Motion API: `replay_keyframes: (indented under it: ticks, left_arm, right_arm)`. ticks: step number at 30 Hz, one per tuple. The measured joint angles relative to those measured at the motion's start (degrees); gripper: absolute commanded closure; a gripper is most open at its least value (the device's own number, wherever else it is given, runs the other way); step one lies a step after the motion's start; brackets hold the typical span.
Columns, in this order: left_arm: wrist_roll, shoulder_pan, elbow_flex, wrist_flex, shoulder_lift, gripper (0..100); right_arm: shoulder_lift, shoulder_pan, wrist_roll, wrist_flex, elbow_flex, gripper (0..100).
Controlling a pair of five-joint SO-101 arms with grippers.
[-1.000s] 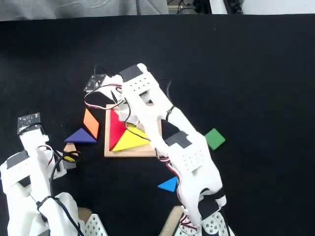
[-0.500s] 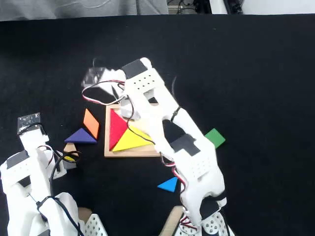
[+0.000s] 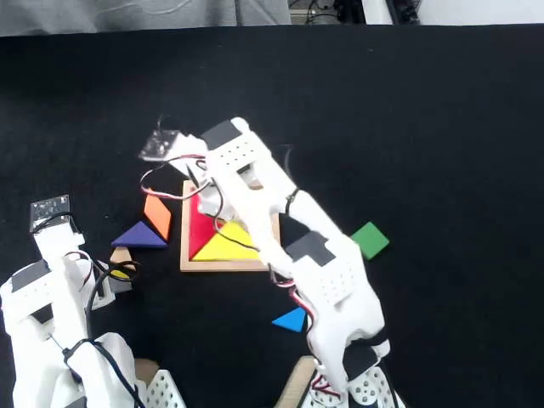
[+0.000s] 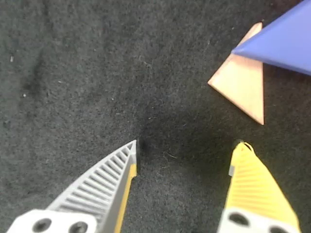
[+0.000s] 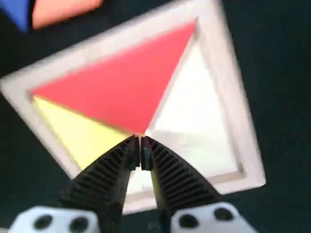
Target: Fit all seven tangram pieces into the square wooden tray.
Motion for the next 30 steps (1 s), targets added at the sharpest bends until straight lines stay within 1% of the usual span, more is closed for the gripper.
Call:
replay_keyframes:
  ticks: [8, 14, 22, 30]
  left_arm:
    - [0.0, 0.0, 0.0, 0.0, 0.0, 70]
    - [0.0, 0.0, 0.0, 0.0, 0.0, 70]
    - [0.0, 0.0, 0.0, 0.0, 0.0, 70]
    - [0.0, 0.0, 0.0, 0.0, 0.0, 70]
  right_arm:
    - [-1.5, 5.0, 1.7, 2.3, 1.6, 98.8]
    - [-10.4, 5.5, -2.3, 2.0, 5.0, 98.8]
    - [-11.3, 4.2, -2.8, -12.0, 24.2, 98.8]
    - [-12.2, 2.6, -4.0, -13.3, 26.1, 98.8]
